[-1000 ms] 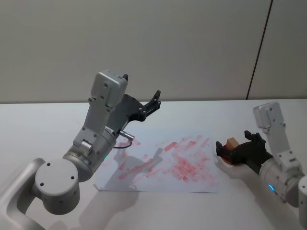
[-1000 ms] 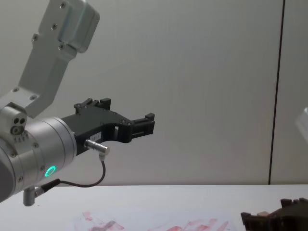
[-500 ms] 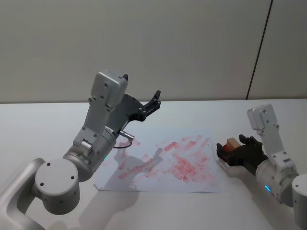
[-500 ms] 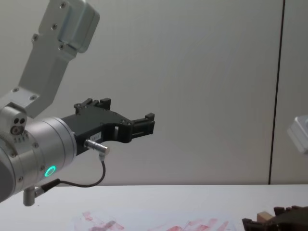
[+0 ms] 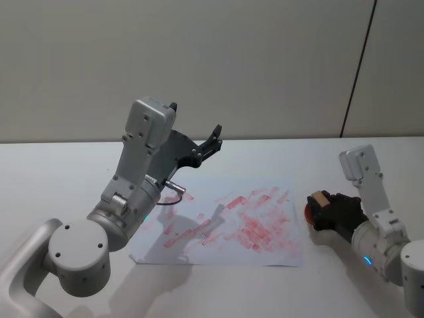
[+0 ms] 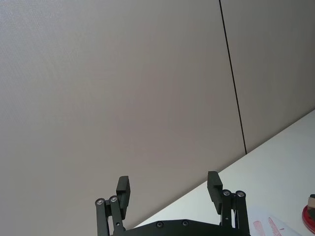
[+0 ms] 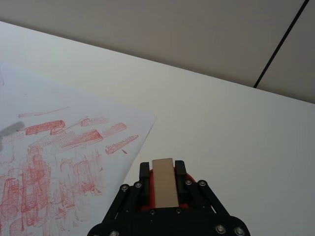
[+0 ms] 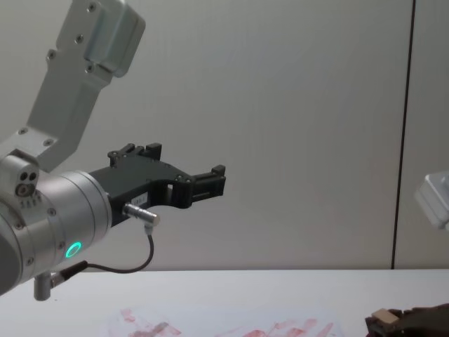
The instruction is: Use the one hand to pick up the stamp and affix it onto the A4 paper.
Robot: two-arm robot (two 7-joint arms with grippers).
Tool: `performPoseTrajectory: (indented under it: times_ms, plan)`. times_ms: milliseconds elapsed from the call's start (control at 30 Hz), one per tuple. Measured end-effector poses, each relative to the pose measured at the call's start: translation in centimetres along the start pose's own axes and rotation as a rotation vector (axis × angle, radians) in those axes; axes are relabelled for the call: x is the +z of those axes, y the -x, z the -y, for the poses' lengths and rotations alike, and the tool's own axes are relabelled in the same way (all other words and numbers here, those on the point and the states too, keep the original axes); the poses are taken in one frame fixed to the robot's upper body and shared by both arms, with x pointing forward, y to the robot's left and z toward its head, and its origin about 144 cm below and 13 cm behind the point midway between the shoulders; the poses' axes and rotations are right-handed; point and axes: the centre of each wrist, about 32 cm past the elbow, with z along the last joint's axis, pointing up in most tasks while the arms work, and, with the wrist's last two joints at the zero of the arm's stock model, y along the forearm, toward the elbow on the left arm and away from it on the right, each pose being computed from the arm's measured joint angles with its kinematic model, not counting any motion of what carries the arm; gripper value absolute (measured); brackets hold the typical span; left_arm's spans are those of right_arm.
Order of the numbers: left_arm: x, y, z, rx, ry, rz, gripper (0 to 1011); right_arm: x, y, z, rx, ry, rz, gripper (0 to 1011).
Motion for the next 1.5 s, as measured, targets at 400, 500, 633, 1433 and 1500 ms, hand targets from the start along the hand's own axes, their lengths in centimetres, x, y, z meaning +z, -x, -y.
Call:
performPoseTrajectory:
  times_ms: [400, 500, 633, 1433, 1500]
  plan:
    - [0.0, 0.0, 0.0, 0.000, 0.000, 0.000, 1001, 0.2, 0.0, 0.0, -0.008, -0.044, 0.018, 219]
    - [0.0, 0.0, 0.0, 0.000, 0.000, 0.000, 1001, 0.6, 0.0, 0.0, -0.011, -0.074, 0.024, 219]
    - [0.0, 0.0, 0.0, 0.000, 0.000, 0.000, 1002, 1.4, 0.0, 0.0, -0.008, -0.124, 0.029, 219]
    - [0.0, 0.0, 0.0, 0.000, 0.000, 0.000, 1001, 5.4, 3.4, -1.8, 0.254, -0.193, 0.034, 219]
    - [0.0, 0.0, 0.0, 0.000, 0.000, 0.000, 1002, 5.2, 3.6, -2.0, 0.270, -0.178, 0.043, 219]
